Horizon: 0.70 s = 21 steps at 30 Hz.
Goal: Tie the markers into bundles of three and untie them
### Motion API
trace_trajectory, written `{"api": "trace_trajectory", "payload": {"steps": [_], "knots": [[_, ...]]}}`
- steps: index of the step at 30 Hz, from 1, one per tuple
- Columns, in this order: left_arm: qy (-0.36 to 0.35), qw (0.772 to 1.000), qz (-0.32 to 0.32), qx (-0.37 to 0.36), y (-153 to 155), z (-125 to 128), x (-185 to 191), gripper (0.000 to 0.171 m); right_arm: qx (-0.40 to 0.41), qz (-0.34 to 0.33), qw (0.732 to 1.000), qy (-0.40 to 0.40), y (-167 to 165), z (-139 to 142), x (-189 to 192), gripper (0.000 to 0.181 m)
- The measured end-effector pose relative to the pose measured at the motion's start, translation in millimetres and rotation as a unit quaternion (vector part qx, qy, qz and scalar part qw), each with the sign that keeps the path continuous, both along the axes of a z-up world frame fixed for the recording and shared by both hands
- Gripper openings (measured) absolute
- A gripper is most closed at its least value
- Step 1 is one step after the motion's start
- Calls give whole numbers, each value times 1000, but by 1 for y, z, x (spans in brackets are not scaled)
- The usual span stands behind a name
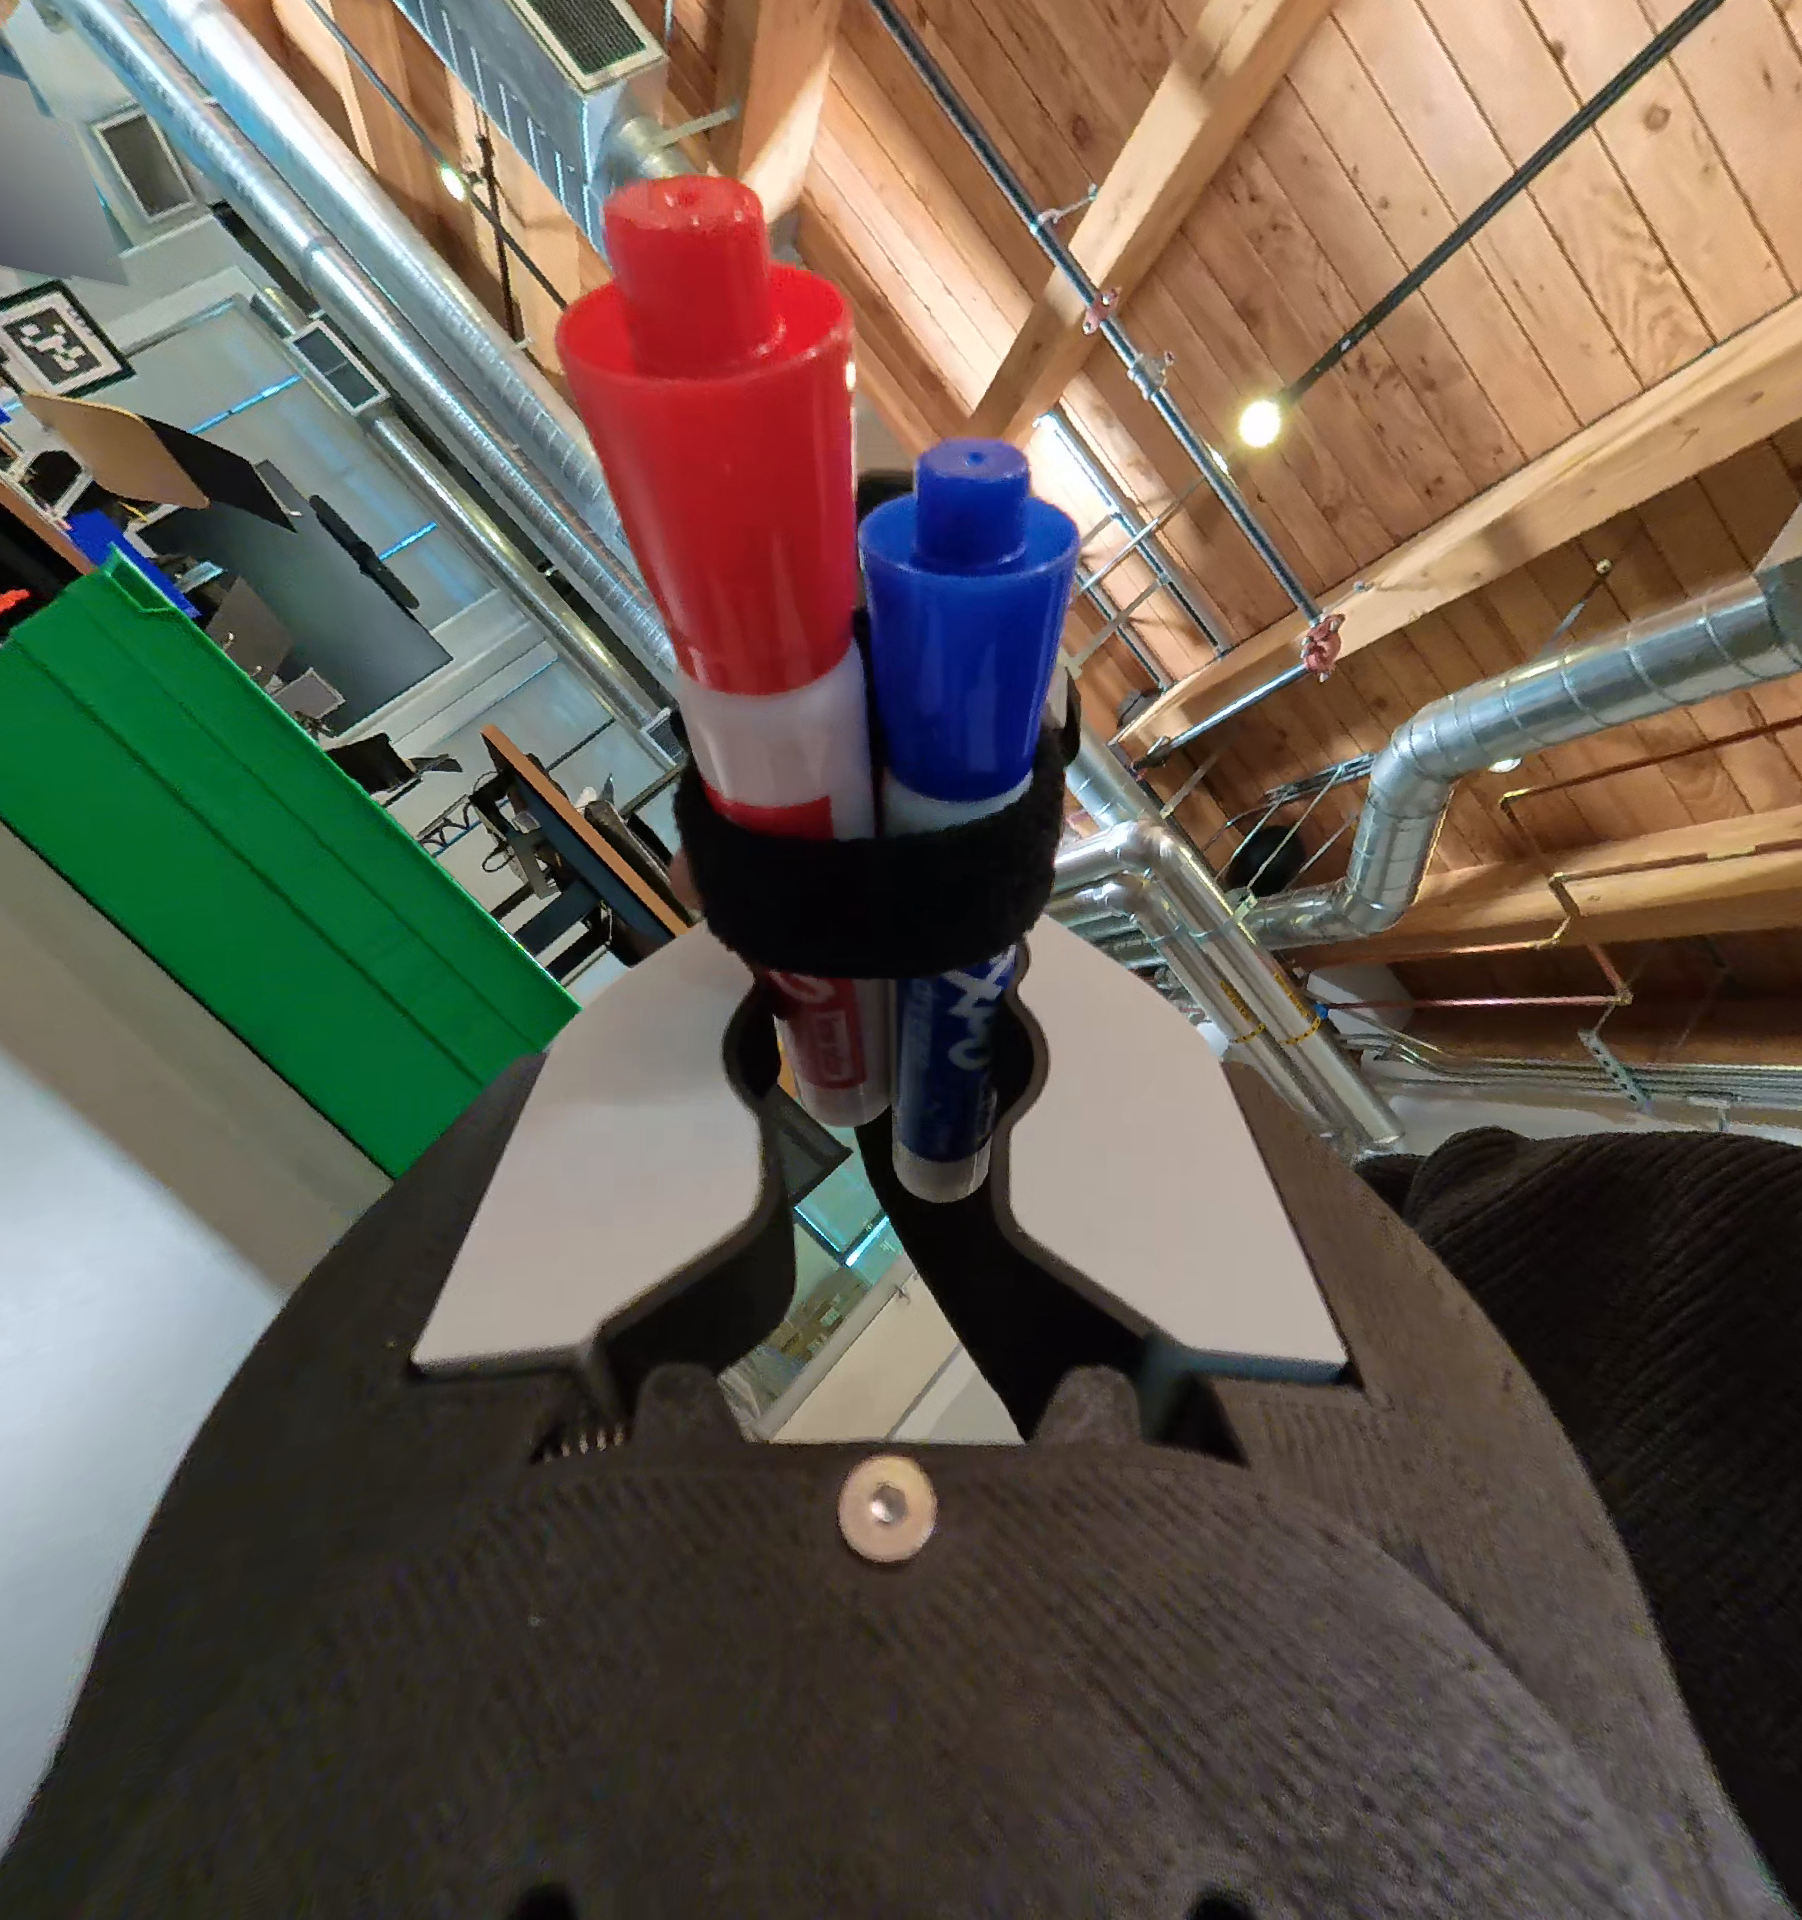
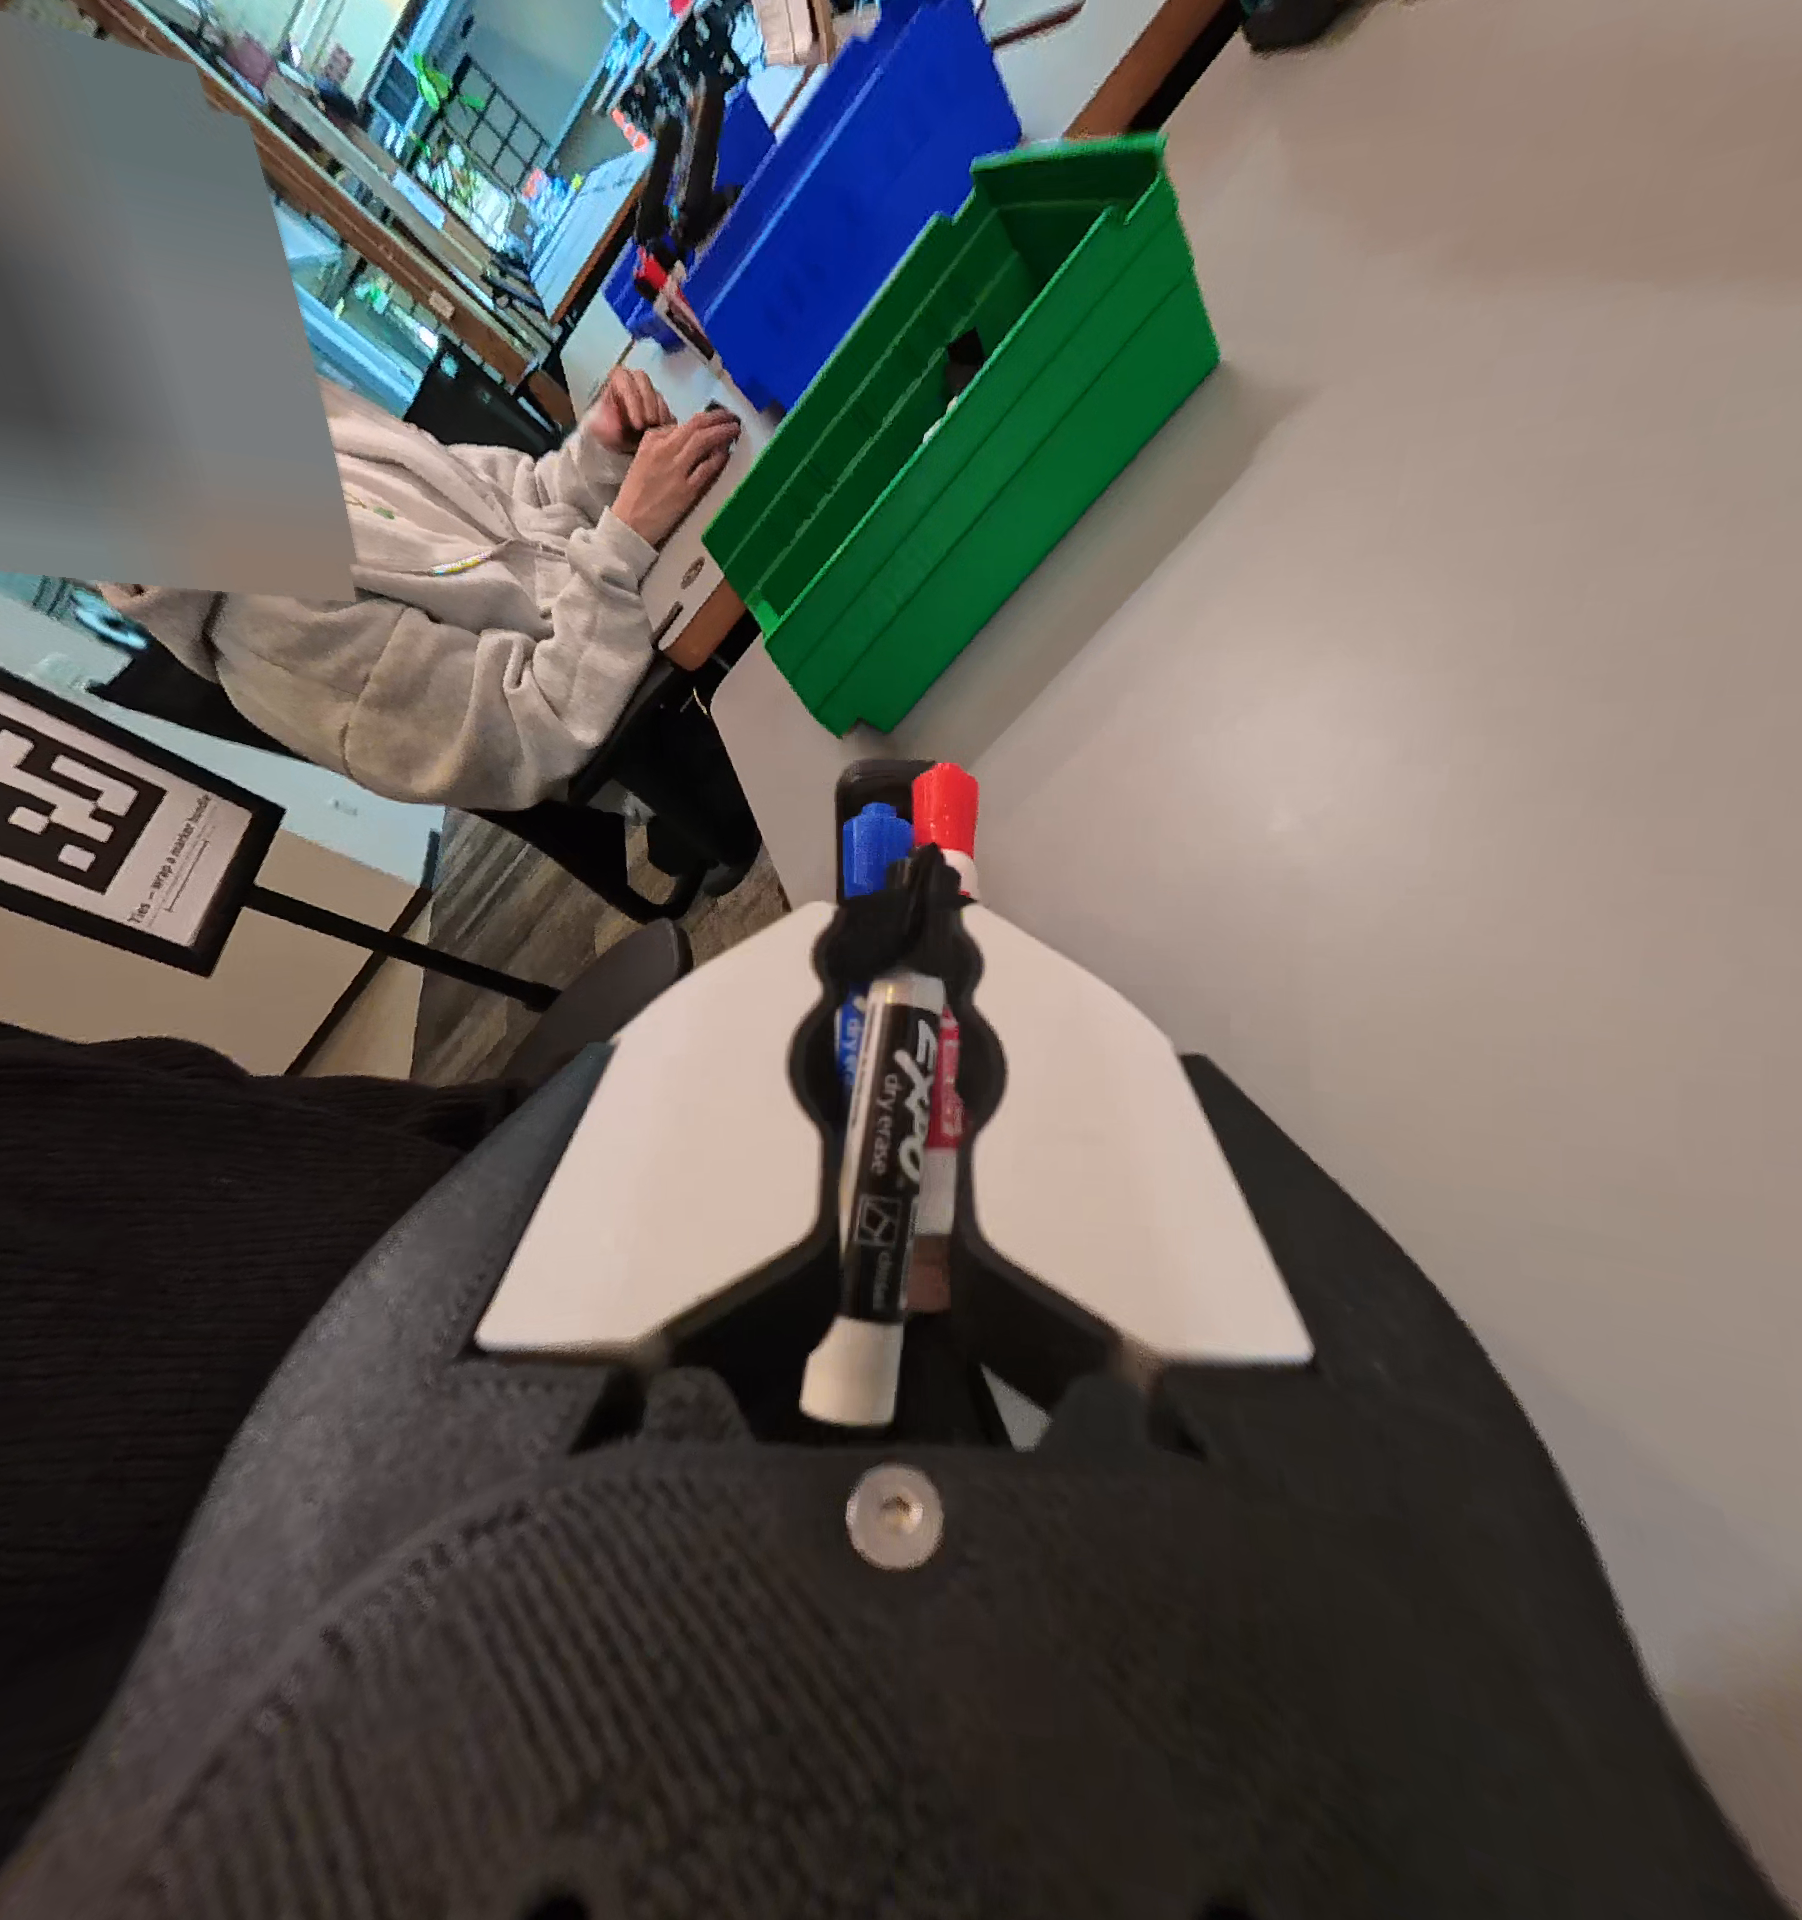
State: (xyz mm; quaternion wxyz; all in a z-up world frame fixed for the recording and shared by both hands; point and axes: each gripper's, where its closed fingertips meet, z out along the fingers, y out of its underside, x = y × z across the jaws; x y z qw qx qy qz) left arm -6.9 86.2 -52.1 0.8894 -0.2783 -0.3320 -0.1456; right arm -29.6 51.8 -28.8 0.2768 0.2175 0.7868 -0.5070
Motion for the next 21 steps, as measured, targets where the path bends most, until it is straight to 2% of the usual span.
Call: {"api": "trace_trajectory", "payload": {"steps": [2,8,13,16,21], "knots": [[-3,1000,6,-3,-2,-2,-2,38,-2,-15,1000,11,12,5,-4,19],[-9,1000,24,-6,-10,-4,-5,38,70,-17,993,94,56,-22,17,28],[-11,1000,21,-4,-8,-4,-6,38,91,12,990,109,56,-38,40,31],[-10,1000,20,-6,-6,-3,-5,38,101,28,988,114,53,-46,45,20],[-9,1000,24,-8,-7,-2,-5,38,101,31,988,115,58,-45,45,20]]}}
